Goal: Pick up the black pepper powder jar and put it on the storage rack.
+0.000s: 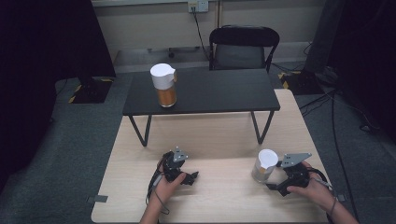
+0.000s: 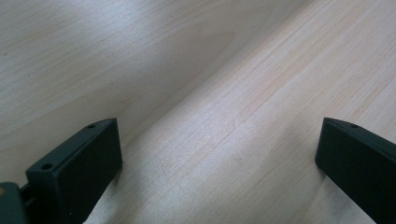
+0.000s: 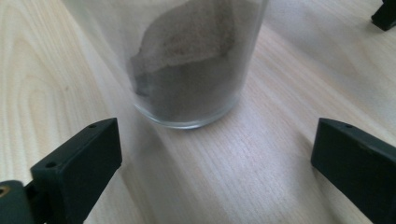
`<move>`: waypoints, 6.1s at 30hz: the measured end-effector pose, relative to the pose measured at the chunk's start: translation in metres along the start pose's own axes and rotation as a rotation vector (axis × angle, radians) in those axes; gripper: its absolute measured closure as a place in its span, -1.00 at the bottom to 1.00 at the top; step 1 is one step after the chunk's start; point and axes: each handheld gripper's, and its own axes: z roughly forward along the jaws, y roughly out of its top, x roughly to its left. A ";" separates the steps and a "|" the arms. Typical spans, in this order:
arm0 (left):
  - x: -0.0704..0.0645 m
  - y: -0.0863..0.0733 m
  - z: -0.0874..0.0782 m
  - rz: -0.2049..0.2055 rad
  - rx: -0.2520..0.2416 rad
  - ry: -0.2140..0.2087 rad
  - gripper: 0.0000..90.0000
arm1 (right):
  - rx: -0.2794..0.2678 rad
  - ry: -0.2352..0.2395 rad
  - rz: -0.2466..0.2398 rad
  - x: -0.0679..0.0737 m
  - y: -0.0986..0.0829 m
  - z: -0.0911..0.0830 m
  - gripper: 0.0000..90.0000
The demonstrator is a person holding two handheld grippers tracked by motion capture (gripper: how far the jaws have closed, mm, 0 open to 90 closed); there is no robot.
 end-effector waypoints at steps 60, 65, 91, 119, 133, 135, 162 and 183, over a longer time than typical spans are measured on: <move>0.000 0.001 0.000 0.005 0.003 0.000 -1.00 | -0.239 -0.025 0.016 0.021 0.004 -0.004 -0.68; 0.000 0.001 0.000 0.005 0.003 0.000 -1.00 | -0.248 -0.036 0.012 0.022 0.003 -0.004 -0.60; 0.000 0.001 0.000 0.005 0.003 0.000 -1.00 | -0.279 -0.033 -0.035 0.024 0.001 0.000 -0.32; 0.000 0.001 0.000 0.005 0.003 0.000 -1.00 | -0.266 -0.005 -0.089 0.027 0.024 -0.006 -0.32; 0.000 0.001 0.000 0.005 0.003 0.000 -1.00 | -0.254 0.012 -0.081 0.027 0.051 0.000 -0.32; 0.000 0.001 0.000 0.006 0.004 0.000 -1.00 | -0.255 0.014 -0.088 0.027 0.056 0.002 -0.32; 0.000 0.001 0.000 0.005 0.003 0.000 -1.00 | -0.281 0.061 -0.081 0.020 0.118 0.019 -0.32; 0.001 0.001 0.000 0.006 0.004 -0.001 -1.00 | -0.254 0.092 -0.124 0.022 0.188 0.006 -0.32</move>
